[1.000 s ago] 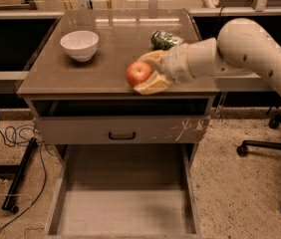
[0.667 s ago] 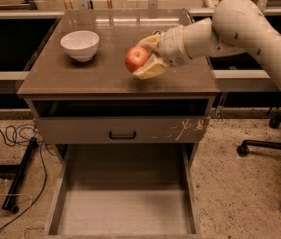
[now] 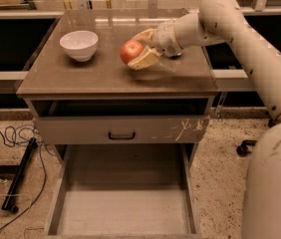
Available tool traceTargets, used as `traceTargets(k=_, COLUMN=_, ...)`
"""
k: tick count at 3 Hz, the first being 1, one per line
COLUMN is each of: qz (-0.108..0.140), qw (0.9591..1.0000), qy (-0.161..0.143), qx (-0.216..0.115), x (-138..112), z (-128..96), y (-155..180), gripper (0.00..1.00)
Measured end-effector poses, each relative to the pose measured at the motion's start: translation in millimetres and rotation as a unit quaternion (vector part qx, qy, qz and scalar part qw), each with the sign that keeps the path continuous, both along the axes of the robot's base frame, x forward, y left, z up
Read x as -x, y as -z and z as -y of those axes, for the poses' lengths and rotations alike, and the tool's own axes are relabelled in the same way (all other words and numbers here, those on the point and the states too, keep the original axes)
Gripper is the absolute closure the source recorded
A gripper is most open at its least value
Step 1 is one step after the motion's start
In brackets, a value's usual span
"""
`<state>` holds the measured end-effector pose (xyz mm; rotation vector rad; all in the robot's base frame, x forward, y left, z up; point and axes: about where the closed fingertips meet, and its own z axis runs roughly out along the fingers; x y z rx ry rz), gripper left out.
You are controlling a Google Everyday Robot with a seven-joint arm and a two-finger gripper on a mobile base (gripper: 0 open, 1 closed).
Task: Pick apple from middle drawer and place on counter
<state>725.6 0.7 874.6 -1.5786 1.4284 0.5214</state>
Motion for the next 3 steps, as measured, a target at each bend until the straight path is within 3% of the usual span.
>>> traceTargets(k=2, qz=-0.042, qw=0.999, qy=-0.014, qx=-0.009, x=-4.7, z=-10.1, y=39.3, gripper=1.0)
traceTargets(k=3, qz=-0.042, qw=0.999, qy=-0.014, qx=-0.009, x=-4.7, z=-10.1, y=39.3, gripper=0.81)
